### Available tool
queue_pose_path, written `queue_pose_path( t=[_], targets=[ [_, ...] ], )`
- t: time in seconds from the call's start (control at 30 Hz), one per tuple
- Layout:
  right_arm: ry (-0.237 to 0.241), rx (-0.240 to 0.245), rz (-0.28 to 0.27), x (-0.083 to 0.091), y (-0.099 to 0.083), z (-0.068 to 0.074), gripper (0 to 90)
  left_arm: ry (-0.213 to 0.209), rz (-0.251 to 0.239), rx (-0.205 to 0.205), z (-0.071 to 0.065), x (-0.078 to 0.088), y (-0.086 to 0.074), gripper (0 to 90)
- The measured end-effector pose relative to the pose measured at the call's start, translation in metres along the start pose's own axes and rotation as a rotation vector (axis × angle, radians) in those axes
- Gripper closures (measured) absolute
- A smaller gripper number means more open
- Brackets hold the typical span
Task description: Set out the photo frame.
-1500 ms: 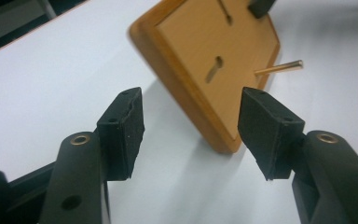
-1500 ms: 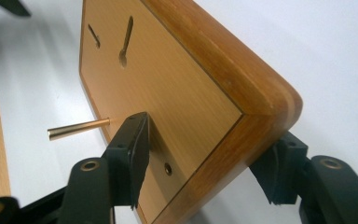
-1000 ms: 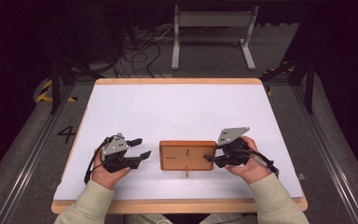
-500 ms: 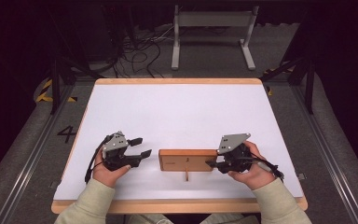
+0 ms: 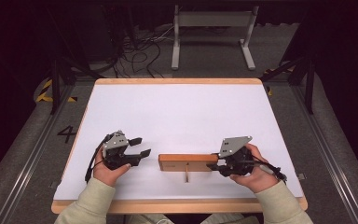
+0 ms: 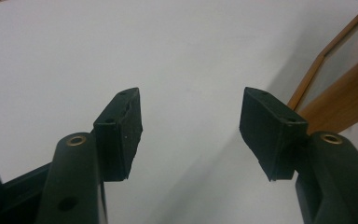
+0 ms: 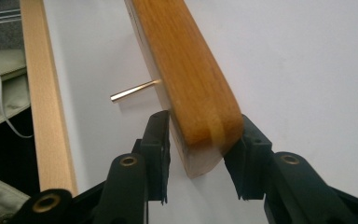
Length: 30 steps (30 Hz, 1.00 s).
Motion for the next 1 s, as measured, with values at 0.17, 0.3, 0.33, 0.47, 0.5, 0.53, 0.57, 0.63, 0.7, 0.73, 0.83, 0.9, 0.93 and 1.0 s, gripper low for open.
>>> queue_pose_path(
  t=[0.17, 0.3, 0.33, 0.47, 0.5, 0.53, 0.57, 0.63, 0.7, 0.73, 0.83, 0.9, 0.93, 1.0],
  targets=[
    [0.02, 0.009, 0.007, 0.002, -0.001, 0.005, 61.2, 0.003, 0.005, -0.005, 0.001, -0.001, 0.0, 39.2],
    [0.046, 0.024, 0.021, 0.002, -0.002, 0.01, 58.3, 0.002, 0.007, -0.004, 0.0, -0.001, 0.0, 39.1],
    [0.048, 0.023, 0.022, 0.001, -0.002, 0.011, 57.5, 0.002, 0.007, -0.002, 0.0, -0.001, 0.0, 39.0],
    [0.068, 0.024, 0.035, 0.001, -0.004, 0.013, 54.4, 0.002, 0.009, 0.001, 0.0, -0.001, -0.001, 38.9],
    [0.074, 0.024, 0.039, 0.001, -0.004, 0.014, 53.3, 0.001, 0.008, -0.003, 0.0, -0.001, 0.0, 38.9],
    [0.079, 0.023, 0.045, 0.0, -0.005, 0.015, 52.5, 0.001, 0.007, -0.003, 0.0, -0.001, 0.0, 38.9],
    [0.082, 0.023, 0.049, 0.0, -0.005, 0.015, 52.2, 0.0, 0.007, 0.003, 0.0, -0.001, 0.0, 38.9],
    [0.082, 0.019, 0.052, 0.001, -0.006, 0.016, 51.4, -0.001, 0.007, 0.004, 0.0, -0.002, 0.0, 38.8],
    [0.083, 0.017, 0.054, 0.001, -0.006, 0.016, 50.5, -0.002, 0.007, 0.003, 0.0, -0.002, 0.0, 38.8],
    [0.083, 0.012, 0.056, 0.002, -0.007, 0.016, 49.1, -0.003, 0.006, 0.001, 0.0, -0.002, 0.0, 38.8],
    [0.07, 0.007, 0.079, 0.003, -0.011, 0.015, 47.6, -0.005, 0.005, -0.004, 0.001, -0.003, 0.001, 38.7],
    [0.068, 0.007, 0.087, 0.004, -0.013, 0.014, 48.1, -0.005, 0.005, 0.0, 0.0, -0.003, 0.001, 38.7],
    [0.067, 0.009, 0.099, 0.005, -0.014, 0.014, 49.1, -0.006, 0.006, 0.001, 0.0, -0.003, 0.001, 38.7],
    [0.068, 0.01, 0.111, 0.006, -0.017, 0.014, 51.1, -0.006, 0.006, 0.001, 0.0, -0.003, 0.001, 38.6]
  ],
)
Point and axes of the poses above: each handheld gripper's, and its own axes: x roughly backward along the jaws, y roughly out of its top, z roughly to its left, the point moved 7 cm from there along -x, roughly forward along the jaws, and after that the axes turned 6 degrees about x, right-handed, at the moved point
